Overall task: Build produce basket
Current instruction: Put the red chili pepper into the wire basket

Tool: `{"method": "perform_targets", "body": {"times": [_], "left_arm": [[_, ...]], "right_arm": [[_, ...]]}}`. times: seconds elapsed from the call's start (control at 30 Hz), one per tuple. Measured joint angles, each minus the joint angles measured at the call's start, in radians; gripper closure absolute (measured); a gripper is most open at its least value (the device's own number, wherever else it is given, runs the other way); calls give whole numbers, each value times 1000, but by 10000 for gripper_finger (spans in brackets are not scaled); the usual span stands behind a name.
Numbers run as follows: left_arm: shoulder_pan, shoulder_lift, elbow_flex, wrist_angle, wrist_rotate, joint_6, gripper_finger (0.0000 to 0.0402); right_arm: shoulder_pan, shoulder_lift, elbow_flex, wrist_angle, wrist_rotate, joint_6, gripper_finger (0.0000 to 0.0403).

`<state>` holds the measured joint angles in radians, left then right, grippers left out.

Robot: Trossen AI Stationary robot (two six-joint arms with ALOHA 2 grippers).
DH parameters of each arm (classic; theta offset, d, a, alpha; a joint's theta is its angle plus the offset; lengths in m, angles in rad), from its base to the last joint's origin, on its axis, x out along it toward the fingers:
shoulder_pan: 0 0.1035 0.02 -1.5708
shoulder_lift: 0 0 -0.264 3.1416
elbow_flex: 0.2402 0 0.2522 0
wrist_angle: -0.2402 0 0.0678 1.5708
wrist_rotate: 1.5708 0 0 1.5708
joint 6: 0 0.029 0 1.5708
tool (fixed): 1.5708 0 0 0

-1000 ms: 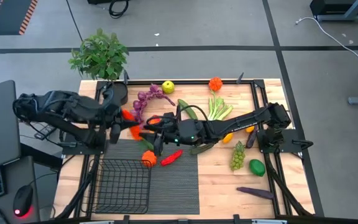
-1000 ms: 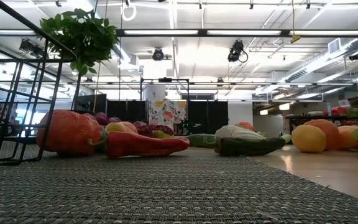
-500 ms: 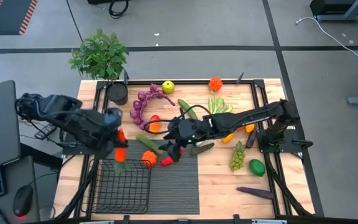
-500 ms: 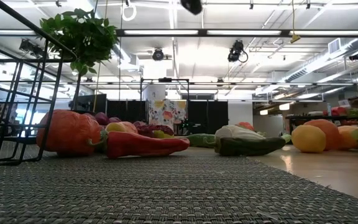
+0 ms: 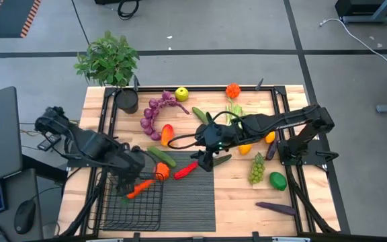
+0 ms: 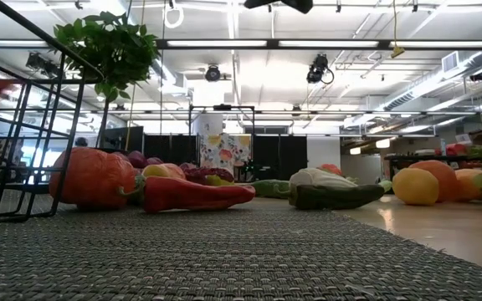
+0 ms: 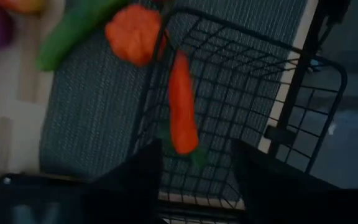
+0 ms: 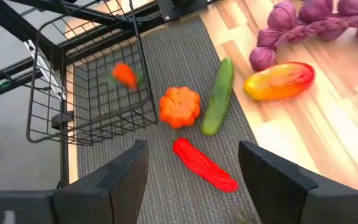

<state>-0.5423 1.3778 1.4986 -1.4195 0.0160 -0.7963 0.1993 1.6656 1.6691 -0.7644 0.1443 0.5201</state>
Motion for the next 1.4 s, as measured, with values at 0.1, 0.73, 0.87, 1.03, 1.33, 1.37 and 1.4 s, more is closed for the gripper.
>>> {"method": "perform_targets", "body": {"times": [0.1, 0.73, 0.87, 1.03, 1.33, 1.37, 1.4], "left_arm": [[0, 23, 0, 9, 19, -2, 142], [349, 128, 1, 406, -5, 323, 85], [382, 229, 0, 394, -5, 426, 86], [394, 332, 0, 422, 4, 472, 86], [380, 487, 0, 564, 44, 521, 86], [382, 500, 0, 570, 44, 522, 86], [385, 515, 0, 577, 44, 522, 86]], "right_arm": [[0, -22, 0, -36, 6, -3, 151], [8, -91, 1, -257, 68, 204, 151], [28, -95, 0, -348, 80, 333, 151], [96, -117, 1, -467, 102, 486, 151], [267, -164, 1, -638, 189, 772, 151], [285, -167, 1, -650, 202, 799, 151], [302, -170, 1, -661, 212, 824, 151]]}}
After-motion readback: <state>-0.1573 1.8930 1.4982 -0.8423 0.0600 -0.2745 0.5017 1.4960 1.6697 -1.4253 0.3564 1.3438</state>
